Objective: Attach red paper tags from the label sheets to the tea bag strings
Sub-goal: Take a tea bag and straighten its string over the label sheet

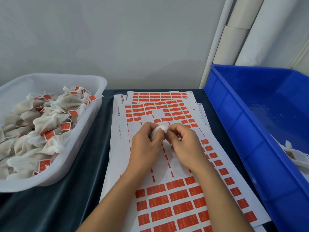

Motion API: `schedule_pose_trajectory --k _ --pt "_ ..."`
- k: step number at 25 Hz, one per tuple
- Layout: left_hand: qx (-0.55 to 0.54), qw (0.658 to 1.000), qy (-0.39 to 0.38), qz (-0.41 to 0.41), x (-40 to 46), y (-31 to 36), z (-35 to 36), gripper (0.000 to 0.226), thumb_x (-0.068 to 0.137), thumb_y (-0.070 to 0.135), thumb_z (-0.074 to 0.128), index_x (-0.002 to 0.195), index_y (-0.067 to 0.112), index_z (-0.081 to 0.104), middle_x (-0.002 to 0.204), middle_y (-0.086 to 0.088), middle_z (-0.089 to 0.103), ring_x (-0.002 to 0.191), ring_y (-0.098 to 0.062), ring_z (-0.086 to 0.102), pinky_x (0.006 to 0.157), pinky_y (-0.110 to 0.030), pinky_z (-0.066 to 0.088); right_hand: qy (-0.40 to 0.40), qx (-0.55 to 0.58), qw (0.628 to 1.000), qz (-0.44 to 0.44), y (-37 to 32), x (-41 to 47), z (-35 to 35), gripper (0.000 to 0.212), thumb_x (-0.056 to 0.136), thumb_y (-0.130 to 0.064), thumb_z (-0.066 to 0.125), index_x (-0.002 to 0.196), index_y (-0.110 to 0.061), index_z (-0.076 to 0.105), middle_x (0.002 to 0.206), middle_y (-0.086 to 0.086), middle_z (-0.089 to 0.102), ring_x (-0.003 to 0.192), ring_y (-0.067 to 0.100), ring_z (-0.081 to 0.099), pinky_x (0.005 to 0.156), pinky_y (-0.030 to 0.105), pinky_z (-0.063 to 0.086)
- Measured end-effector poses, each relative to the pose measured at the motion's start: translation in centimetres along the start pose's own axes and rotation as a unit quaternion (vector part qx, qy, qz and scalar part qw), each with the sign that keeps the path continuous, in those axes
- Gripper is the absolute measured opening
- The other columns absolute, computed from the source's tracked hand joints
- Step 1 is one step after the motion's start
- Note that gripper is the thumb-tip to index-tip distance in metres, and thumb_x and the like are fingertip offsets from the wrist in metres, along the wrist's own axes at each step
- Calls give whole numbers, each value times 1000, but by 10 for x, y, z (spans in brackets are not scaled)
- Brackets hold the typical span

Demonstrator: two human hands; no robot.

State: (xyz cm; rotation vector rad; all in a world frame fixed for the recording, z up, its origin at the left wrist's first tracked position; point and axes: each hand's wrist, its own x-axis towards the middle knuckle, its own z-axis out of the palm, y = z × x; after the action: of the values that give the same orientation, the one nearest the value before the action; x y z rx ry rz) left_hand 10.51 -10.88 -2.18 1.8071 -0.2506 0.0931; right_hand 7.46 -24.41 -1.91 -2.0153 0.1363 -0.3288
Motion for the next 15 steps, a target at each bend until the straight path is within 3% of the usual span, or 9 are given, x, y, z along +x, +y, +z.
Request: schedule_pose_trajectory --k 3,5,7,10,15 --pt "-6 1000 1 -6 3 0 -2 11 103 33 61 95 31 68 87 19 70 86 -2 68 69 -8 52 3 -37 999 -27 0 0 0 7 102 -34 63 98 -39 65 93 -27 66 98 -13 58 69 3 47" --pt "-12 1000 4 -16 4 0 -3 12 102 33 61 93 30 68 85 16 72 84 -5 70 69 -14 56 10 -40 998 -42 0 -1 0 8 101 -33 64 102 -40 67 99 -27 67 101 -12 58 71 -1 46" --pt "-15 1000 5 -27 5 0 -5 13 102 33 61 92 29 69 85 13 73 82 -7 70 69 -18 58 25 -15 998 -59 -1 -2 0 10 99 -35 67 107 -42 68 104 -26 67 105 -8 59 76 0 46" --pt "-11 999 -13 -27 3 2 -5 15 101 34 62 90 30 70 83 14 72 80 -6 69 64 -13 55 49 14 995 -80 -6 -4 -1 15 97 -38 70 107 -48 66 109 -29 67 108 -3 63 81 8 52" --pt "-28 997 -72 -14 3 8 -8 26 102 42 61 84 29 75 78 11 74 68 -6 66 60 -11 50 86 -4 994 -63 -5 -3 -3 11 97 -35 69 97 -46 65 102 -28 68 101 -7 62 79 9 49"
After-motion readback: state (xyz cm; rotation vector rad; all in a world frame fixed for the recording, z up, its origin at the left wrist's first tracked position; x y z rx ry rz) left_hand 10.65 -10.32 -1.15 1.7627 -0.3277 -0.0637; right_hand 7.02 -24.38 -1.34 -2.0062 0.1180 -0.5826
